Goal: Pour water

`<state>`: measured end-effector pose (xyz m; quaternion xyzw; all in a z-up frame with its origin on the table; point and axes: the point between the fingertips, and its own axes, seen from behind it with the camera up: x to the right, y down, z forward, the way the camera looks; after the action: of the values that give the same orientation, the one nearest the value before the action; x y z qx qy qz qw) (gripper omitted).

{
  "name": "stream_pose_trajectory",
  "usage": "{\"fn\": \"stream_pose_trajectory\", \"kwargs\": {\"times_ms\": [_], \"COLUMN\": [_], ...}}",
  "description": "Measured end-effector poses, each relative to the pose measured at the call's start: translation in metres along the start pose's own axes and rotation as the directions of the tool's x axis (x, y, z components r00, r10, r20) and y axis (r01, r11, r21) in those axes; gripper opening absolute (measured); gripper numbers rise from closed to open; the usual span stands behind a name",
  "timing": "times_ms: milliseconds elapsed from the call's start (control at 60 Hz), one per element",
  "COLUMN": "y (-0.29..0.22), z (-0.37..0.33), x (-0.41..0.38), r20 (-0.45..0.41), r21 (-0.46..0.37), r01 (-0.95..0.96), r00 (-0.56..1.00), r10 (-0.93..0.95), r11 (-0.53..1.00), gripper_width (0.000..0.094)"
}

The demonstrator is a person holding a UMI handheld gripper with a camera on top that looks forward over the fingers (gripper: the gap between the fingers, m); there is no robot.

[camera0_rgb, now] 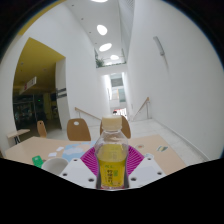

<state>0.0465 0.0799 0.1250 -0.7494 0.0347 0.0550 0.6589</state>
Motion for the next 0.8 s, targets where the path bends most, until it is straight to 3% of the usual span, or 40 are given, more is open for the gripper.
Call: {"fn": "stream_pose_trajectory", "kwargs": {"times_ms": [117, 183, 300, 450, 517, 533, 800], "y": [0.008, 0.057, 0.042, 0.047, 0.050, 0.050, 0.057], "z": [0.009, 0.006, 0.008, 0.005, -0.004, -0.008, -0.109], "x": [0.018, -0.004, 0.009, 0.005, 0.008, 0.008, 0.009], "r20": [0.009, 0.003, 0.021, 0.023, 0.038, 0.039, 0.073], "r21": [-0.072, -0.044, -0.059, -0.094, -0.126, -0.130, -0.175], "r01": [0.078, 0.082, 0.113, 0.138, 0.132, 0.123, -0.002], "r00": [0.997, 0.997, 0.993, 0.990, 0.991, 0.992, 0.997], "r10": [-0.078, -0.082, -0.112, -0.136, -0.128, -0.119, 0.015], "r11": [0.994, 0.996, 0.992, 0.986, 0.983, 0.984, 0.985], "gripper_width": [0.0316, 0.0317, 0.0317, 0.0546, 0.0849, 0.0869, 0.0854]}}
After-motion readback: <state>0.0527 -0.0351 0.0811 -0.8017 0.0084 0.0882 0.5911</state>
